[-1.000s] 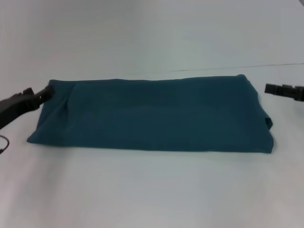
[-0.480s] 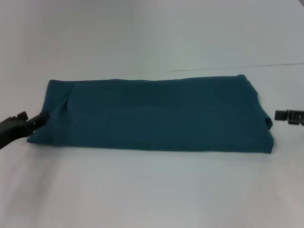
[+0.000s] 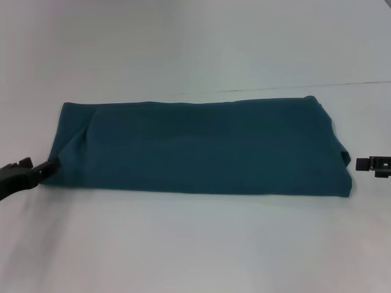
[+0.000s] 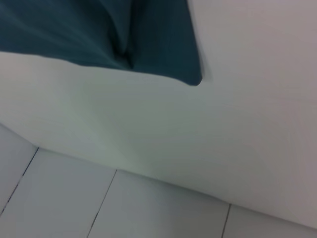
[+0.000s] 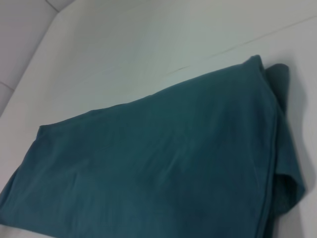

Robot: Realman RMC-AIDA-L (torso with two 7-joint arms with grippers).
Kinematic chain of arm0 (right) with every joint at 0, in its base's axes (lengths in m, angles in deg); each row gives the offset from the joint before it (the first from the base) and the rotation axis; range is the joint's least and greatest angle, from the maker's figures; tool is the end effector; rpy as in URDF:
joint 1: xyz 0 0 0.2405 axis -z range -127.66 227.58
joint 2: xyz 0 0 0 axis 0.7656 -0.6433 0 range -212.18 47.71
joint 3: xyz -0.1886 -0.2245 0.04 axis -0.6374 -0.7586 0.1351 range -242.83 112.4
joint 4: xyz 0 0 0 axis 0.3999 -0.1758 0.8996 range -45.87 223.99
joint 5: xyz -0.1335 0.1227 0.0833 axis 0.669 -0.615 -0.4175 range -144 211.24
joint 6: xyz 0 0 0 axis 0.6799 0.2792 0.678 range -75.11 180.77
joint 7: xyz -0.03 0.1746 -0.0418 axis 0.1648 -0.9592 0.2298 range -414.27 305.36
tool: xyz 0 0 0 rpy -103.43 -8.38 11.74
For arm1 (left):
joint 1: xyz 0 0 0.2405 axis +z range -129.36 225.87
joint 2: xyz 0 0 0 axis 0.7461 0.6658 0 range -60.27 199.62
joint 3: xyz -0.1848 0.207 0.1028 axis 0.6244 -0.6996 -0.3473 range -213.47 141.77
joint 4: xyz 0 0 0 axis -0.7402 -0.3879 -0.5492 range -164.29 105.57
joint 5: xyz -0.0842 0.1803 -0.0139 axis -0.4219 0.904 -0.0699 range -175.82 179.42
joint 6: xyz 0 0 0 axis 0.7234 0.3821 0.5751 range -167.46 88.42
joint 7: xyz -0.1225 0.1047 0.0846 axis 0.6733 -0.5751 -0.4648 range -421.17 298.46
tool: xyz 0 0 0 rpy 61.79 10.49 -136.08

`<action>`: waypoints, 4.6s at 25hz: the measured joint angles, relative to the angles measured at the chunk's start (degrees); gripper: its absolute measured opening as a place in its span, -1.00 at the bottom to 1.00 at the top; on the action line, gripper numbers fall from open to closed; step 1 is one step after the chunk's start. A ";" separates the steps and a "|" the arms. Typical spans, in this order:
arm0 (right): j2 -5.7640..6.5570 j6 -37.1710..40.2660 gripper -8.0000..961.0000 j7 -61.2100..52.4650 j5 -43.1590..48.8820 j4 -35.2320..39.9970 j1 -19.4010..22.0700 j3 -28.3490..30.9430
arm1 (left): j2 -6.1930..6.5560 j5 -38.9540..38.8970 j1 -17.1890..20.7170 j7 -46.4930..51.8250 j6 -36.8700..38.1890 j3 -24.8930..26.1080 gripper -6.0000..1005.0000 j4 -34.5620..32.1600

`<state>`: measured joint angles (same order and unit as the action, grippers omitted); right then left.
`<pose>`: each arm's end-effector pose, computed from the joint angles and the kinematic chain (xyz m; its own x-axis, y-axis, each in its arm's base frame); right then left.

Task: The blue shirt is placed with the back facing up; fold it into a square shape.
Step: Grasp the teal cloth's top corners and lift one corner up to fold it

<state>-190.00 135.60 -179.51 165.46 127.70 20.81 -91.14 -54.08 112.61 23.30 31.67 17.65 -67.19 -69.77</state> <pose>0.3797 0.3728 0.0566 0.2213 -0.8189 -0.5295 -0.9752 -0.1837 -0.1235 -0.3639 0.3911 -0.0235 0.4822 0.5133 0.7100 0.8761 -0.2878 -0.3869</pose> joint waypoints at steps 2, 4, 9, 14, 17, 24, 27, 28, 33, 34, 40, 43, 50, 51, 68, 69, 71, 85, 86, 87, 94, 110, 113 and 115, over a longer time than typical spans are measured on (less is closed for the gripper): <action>-0.13 -0.33 0.71 -0.55 0.16 -0.04 0.13 -0.01 | 0.07 0.61 -0.06 0.28 -0.04 0.04 0.50 -0.02; -0.28 -0.87 0.71 -1.03 0.49 -0.15 0.13 0.00 | 0.14 1.46 -0.16 0.79 -0.04 0.04 0.50 -0.06; -0.59 -2.55 0.71 -1.15 1.20 -1.47 -0.29 -0.12 | 0.16 3.14 -0.27 1.38 0.33 0.03 0.50 -0.10; -0.83 -3.14 0.71 -1.00 1.23 -1.70 -0.62 -0.18 | 0.18 3.48 -0.24 1.90 0.39 0.03 0.50 -0.29; -0.86 -3.25 0.71 -1.06 1.23 -1.73 -0.66 -0.18 | 0.20 3.64 -0.23 1.92 0.17 -0.04 0.50 -0.29; -1.18 -4.28 0.71 -1.06 1.23 -1.73 -0.73 -0.17 | 0.12 4.69 -0.35 1.92 -1.70 -0.08 0.50 -0.01; -1.28 -4.31 0.70 -1.04 1.23 -1.73 -0.78 -0.17 | 0.03 4.81 -0.52 1.91 -2.42 -0.57 0.50 0.25; -1.30 -4.32 0.70 -1.04 1.22 -1.73 -0.82 -0.18 | 0.01 4.85 -0.58 1.91 -2.51 -0.81 0.50 0.30; -1.30 -4.32 0.70 -1.04 1.22 -1.73 -0.92 -0.24 | 0.00 4.98 -0.75 1.90 -3.29 -1.18 0.50 0.42; -1.30 -4.32 0.70 -1.04 1.22 -1.73 -0.92 -0.25 | 0.00 4.98 -0.75 1.90 -3.36 -1.18 0.50 0.44; -1.30 -4.30 0.70 -1.05 1.22 -1.73 -0.91 -0.27 | 0.00 4.98 -0.68 1.89 -4.47 -1.18 0.50 0.82; -1.29 -4.29 0.70 -1.07 1.22 -1.73 -0.90 -0.32 | 0.00 4.98 -0.66 1.89 -4.58 -1.18 0.50 1.20; -1.30 -4.28 0.70 -1.13 1.22 -1.73 -0.90 -0.44 | 0.00 5.47 -0.68 2.88 -4.33 -1.90 0.51 1.24; -1.30 -4.28 0.70 -1.13 1.22 -1.73 -0.91 -0.44 | 0.00 5.98 -0.79 3.23 -4.40 -1.94 0.51 1.24; -1.29 -4.38 0.70 -1.15 1.22 -1.73 -1.00 -0.62 | 0.00 7.93 -2.30 4.83 -4.71 -1.91 0.50 1.41; -1.29 -4.38 0.70 -1.15 1.22 -1.73 -1.00 -0.61 | 0.01 7.93 -2.50 4.77 -4.71 -1.90 0.50 1.52; -1.30 -4.38 0.70 -1.15 1.22 -1.73 -1.00 -0.62 | 0.06 7.93 -2.83 4.71 -4.71 -1.90 0.50 1.80; -1.29 -4.45 0.69 -1.15 1.22 -1.73 -0.90 -0.62 | -0.03 7.99 -3.09 4.73 -7.82 -3.57 0.38 2.01; -1.29 -4.46 0.69 -1.15 1.22 -1.73 -0.90 -0.63 | -0.04 8.03 -3.09 4.81 -8.04 -3.76 0.32 2.01; -1.30 -4.47 0.69 -1.16 1.22 -1.73 -0.90 -0.65 | -0.04 8.07 -3.09 4.91 -8.32 -3.93 0.26 2.01; -1.29 -4.47 0.69 -1.21 1.22 -1.73 -0.84 -0.71 | -0.08 8.15 -3.09 5.60 -8.53 -3.94 -0.23 1.60; -1.38 -6.72 0.53 -1.34 1.32 -3.76 -1.43 -2.90 | -0.07 8.62 -2.09 7.24 -5.54 -3.67 -0.94 -0.44; -1.54 -8.45 0.50 -1.38 1.32 -4.77 -1.69 -4.04 | -0.07 8.69 -1.58 7.65 -4.35 -3.56 -0.93 -1.22; -1.83 -9.54 0.48 -1.19 1.32 -5.09 -1.89 -4.47 | -0.04 8.70 -1.52 7.88 -3.70 -3.57 -0.93 -1.42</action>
<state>-191.83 126.07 -180.71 166.77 122.61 18.92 -95.62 -54.11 121.31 21.79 39.55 13.95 -70.75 -71.19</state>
